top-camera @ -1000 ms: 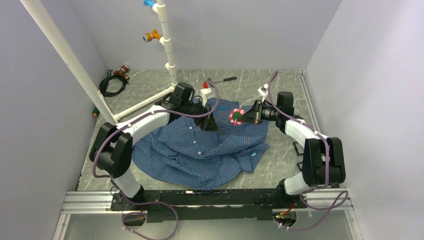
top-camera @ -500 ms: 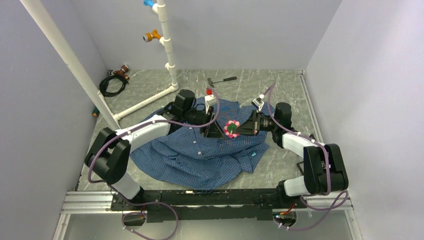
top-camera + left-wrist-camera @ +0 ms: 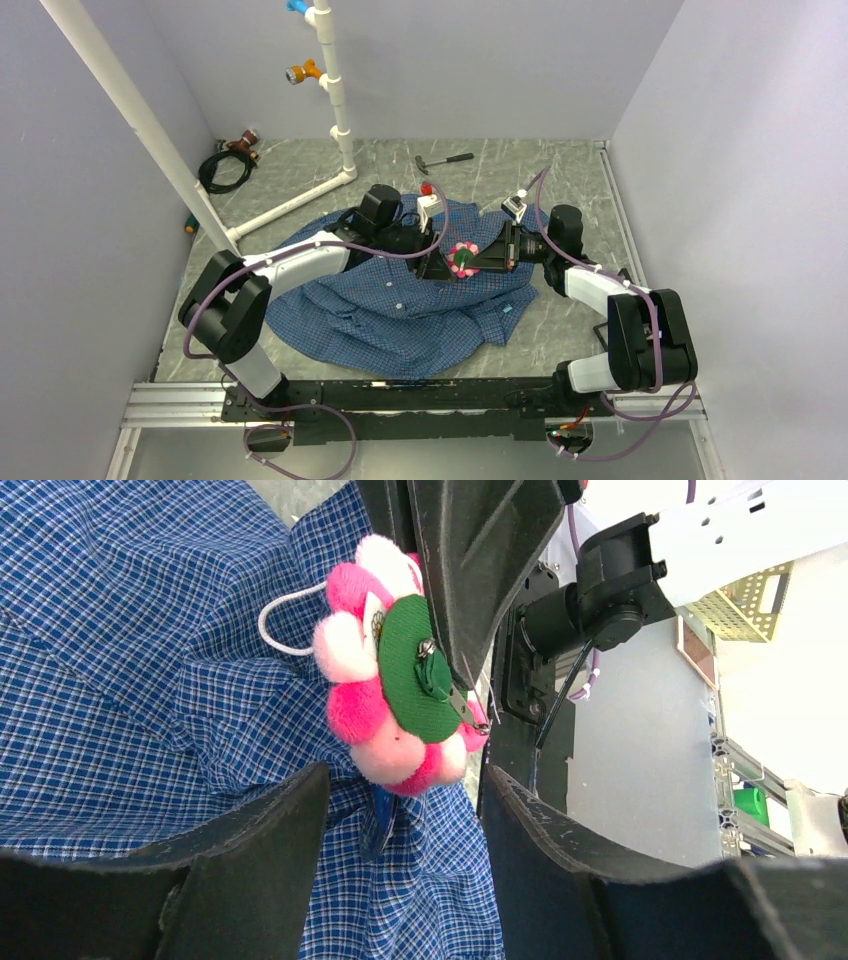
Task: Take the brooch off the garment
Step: Close the brooch.
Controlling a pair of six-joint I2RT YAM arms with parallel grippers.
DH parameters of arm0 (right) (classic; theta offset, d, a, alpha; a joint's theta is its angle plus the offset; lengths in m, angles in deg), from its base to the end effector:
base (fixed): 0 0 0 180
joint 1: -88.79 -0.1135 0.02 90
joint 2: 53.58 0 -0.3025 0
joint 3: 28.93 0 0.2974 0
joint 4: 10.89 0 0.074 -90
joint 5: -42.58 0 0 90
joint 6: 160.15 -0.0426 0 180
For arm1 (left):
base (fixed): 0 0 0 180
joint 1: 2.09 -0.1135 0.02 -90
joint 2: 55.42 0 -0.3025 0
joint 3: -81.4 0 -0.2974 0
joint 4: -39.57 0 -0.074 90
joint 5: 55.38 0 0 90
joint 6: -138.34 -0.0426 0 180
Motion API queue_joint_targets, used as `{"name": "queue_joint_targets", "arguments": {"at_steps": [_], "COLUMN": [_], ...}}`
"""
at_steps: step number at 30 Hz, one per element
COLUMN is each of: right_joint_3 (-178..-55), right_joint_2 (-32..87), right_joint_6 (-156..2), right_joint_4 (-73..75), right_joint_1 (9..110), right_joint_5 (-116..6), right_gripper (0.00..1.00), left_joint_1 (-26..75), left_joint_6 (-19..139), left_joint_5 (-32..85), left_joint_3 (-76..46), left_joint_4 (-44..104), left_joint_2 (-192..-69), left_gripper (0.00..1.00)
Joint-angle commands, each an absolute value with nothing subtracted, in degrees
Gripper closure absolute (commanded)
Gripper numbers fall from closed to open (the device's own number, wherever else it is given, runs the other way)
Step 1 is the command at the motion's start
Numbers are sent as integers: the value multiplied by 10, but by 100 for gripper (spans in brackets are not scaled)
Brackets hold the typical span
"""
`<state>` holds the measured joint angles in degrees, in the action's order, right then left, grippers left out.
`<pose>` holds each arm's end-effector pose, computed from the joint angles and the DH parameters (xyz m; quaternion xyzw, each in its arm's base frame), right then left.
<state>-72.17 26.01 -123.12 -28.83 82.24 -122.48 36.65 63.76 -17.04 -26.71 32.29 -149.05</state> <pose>0.2789 0.0735 0.2079 -0.0740 0.7316 0.6592 0.1574 0.2936 -0.2784 0.2565 0.3733 0.7149 -0.5422 0.2357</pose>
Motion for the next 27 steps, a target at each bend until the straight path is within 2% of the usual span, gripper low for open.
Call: {"name": "queue_joint_targets", "arguments": {"at_steps": [1, 10, 27], "right_joint_3": [-737, -738, -747], "right_joint_2": [261, 266, 259], "right_joint_6": [-1244, -1247, -1210], "right_joint_4": [-298, -300, -259], "right_joint_1": [819, 817, 801], "right_joint_5": [-1236, -1232, -1229], "right_gripper": [100, 100, 100], "left_joint_1": [373, 382, 382], "left_joint_6": [623, 623, 663], "left_joint_5": [-153, -151, -138], "left_joint_3": [-236, -233, -233], "left_joint_4": [323, 319, 336], "left_joint_2": [-1494, -1500, -1507], "left_gripper": [38, 33, 37]}}
